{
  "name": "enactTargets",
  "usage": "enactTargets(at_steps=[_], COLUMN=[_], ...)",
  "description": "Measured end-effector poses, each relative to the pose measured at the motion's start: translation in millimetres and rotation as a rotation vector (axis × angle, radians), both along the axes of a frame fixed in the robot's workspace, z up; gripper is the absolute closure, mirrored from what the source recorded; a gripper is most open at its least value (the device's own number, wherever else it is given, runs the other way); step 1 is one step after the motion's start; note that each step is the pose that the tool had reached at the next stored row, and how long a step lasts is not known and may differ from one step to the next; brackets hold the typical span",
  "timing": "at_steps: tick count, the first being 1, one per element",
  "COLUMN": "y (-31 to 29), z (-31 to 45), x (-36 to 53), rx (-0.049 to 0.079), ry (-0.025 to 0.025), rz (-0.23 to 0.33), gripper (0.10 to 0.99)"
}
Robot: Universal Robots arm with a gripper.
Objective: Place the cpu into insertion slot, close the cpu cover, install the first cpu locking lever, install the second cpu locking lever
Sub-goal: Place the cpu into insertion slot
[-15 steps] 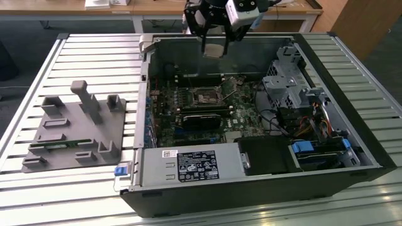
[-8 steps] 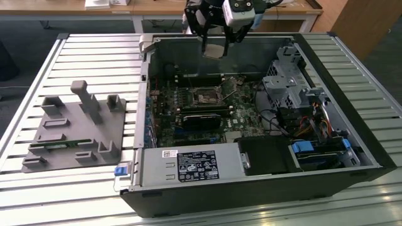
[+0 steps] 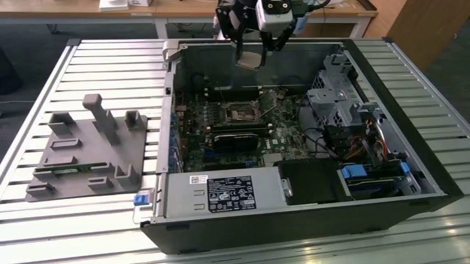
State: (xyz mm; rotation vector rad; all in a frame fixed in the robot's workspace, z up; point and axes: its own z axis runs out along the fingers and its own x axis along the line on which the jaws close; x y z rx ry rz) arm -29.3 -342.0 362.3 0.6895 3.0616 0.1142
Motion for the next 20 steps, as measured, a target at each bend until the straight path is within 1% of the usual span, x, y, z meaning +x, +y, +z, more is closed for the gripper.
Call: enactTargets(at_steps=[4,20], y=[0.0,0.0], z=[-0.1,-0.5], x=[-1.2,-3.4], rx=[0.0,0.0], ry=[0.0,-0.0001], rz=[-0.051,-0.201], gripper=[0.553,0.553])
